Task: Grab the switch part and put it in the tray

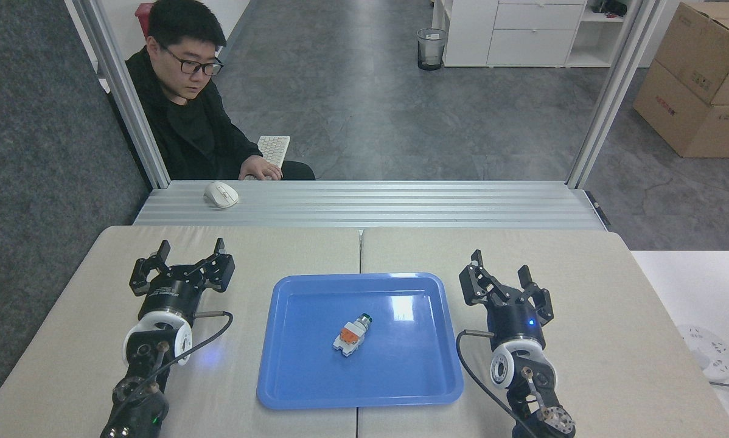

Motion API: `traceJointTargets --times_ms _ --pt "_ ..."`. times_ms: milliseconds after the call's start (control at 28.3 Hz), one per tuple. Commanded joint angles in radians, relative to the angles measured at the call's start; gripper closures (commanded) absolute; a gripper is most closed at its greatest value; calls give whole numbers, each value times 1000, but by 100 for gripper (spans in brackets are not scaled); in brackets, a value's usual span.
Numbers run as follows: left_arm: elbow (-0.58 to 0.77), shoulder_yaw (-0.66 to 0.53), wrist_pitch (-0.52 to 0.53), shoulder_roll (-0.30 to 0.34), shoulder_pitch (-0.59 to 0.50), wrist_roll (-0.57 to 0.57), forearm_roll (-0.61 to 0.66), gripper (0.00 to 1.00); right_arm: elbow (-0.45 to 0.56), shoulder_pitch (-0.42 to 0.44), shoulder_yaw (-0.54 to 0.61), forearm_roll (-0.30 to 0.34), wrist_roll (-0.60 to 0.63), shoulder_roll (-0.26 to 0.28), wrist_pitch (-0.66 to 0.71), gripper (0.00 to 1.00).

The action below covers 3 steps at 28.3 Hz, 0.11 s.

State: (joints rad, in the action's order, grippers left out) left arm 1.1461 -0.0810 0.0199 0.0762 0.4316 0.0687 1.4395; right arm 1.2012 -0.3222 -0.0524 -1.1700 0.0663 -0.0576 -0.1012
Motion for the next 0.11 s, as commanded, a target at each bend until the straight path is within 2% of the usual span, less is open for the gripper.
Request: traceJointTargets --times_ms 0,71 --pt "6 -10 0 13 -1 0 -1 1 0 -1 5 122 1 2 2 0" --pt "6 -10 0 14 -2 0 -1 1 0 -1 5 136 1 2 0 0"
